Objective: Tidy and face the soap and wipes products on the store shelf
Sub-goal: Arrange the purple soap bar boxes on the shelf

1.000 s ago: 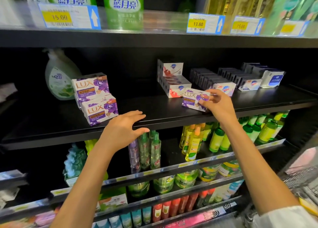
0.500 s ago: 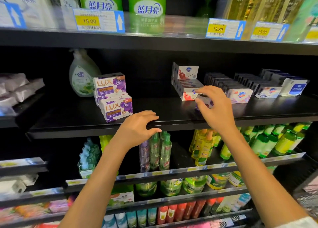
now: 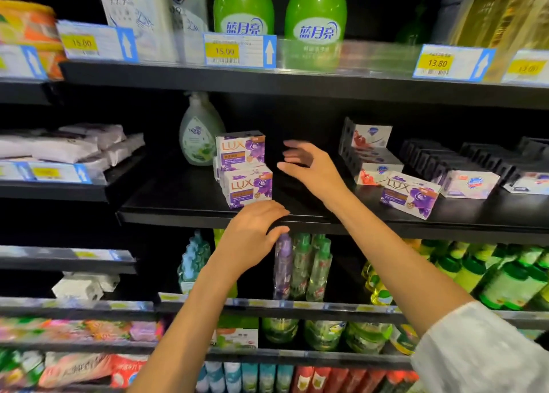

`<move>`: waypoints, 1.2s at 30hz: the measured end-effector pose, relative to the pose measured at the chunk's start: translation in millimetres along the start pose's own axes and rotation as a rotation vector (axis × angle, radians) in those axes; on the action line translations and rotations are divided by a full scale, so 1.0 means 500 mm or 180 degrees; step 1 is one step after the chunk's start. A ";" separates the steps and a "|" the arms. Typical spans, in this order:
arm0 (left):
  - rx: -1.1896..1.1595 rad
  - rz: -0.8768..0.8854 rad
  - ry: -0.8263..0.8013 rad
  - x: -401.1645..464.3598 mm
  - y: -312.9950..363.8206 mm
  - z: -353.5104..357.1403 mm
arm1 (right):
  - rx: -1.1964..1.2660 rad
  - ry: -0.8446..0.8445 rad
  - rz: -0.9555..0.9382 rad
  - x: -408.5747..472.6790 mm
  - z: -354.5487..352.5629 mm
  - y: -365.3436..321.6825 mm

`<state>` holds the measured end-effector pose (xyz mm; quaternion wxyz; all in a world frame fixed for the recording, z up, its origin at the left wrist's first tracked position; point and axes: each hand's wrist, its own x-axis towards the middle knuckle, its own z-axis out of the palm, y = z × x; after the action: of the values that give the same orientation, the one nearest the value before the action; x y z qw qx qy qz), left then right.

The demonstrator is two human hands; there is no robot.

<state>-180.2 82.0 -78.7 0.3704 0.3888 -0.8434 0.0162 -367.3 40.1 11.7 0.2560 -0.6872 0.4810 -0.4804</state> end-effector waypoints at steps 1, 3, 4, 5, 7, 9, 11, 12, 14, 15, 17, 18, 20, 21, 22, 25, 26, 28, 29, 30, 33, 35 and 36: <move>-0.0036 -0.0052 -0.0016 0.001 0.001 -0.001 | 0.0076 -0.0059 0.0023 0.018 0.011 -0.009; -0.0084 -0.0104 -0.0025 0.002 0.003 -0.003 | 0.0219 -0.0197 0.0068 0.050 0.031 -0.022; -0.0100 -0.0122 -0.0030 0.002 0.003 -0.004 | 0.0302 -0.0254 0.0086 0.064 0.040 -0.025; -0.0120 -0.0139 -0.0029 0.002 0.004 -0.006 | 0.0373 -0.0299 0.0099 0.076 0.048 -0.027; -0.0211 -0.0170 0.0004 0.004 0.006 -0.010 | 0.0448 -0.0357 0.0103 0.092 0.061 -0.030; -0.0355 -0.0244 0.0114 0.004 0.008 -0.014 | 0.0440 -0.0364 0.0064 0.101 0.068 -0.031; -0.0472 -0.0395 0.0369 -0.002 0.007 -0.018 | 0.0437 -0.0316 0.0007 0.102 0.070 -0.033; -0.0494 -0.0482 0.0554 -0.008 0.007 -0.020 | 0.0466 -0.0274 -0.0002 0.100 0.069 -0.035; -0.0464 -0.0670 0.0952 -0.020 0.006 -0.027 | 0.0543 -0.0178 -0.0009 0.096 0.064 -0.037; -0.0437 -0.0779 0.1121 -0.025 0.007 -0.033 | 0.0607 -0.0129 0.0002 0.092 0.060 -0.035; -0.0454 -0.1048 0.1374 -0.030 0.005 -0.046 | 0.0796 -0.0019 0.0041 0.085 0.051 -0.030; -0.0511 -0.1193 0.1456 -0.030 0.001 -0.051 | 0.0906 0.0046 0.0055 0.081 0.045 -0.025; -0.0656 -0.1453 0.1526 -0.023 -0.007 -0.058 | 0.1137 0.0195 0.0098 0.076 0.031 -0.011; -0.0723 -0.1545 0.1516 -0.019 -0.010 -0.059 | 0.1213 0.0281 0.0123 0.073 0.022 -0.005; -0.0797 -0.1625 0.1484 -0.014 -0.010 -0.058 | 0.1253 0.0371 0.0156 0.072 0.013 0.001; -0.1035 -0.1863 0.1416 0.001 -0.007 -0.060 | 0.1280 0.0574 0.0280 0.068 -0.017 0.027; -0.1076 -0.1910 0.1426 0.006 -0.007 -0.059 | 0.1264 0.0635 0.0325 0.067 -0.027 0.038; -0.1091 -0.1957 0.1401 0.012 -0.011 -0.060 | 0.1221 0.0747 0.0438 0.066 -0.045 0.062; -0.1051 -0.1966 0.1375 0.015 -0.015 -0.061 | 0.1169 0.0803 0.0490 0.067 -0.053 0.074; -0.0964 -0.1974 0.1349 0.018 -0.020 -0.063 | 0.1101 0.0851 0.0544 0.069 -0.061 0.086; -0.0787 -0.1965 0.1367 0.020 -0.026 -0.071 | 0.0796 0.0920 0.0655 0.082 -0.076 0.121; -0.0840 -0.1938 0.1387 0.017 -0.025 -0.075 | 0.0611 0.0931 0.0680 0.097 -0.079 0.145; -0.0870 -0.1937 0.1387 0.015 -0.024 -0.076 | 0.0582 0.0923 0.0710 0.102 -0.077 0.152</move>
<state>-151.9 80.9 -49.5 0.5769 0.5556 -0.5857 -0.1246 -430.2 -32.8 -13.3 0.2970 -0.5273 0.5403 -0.5847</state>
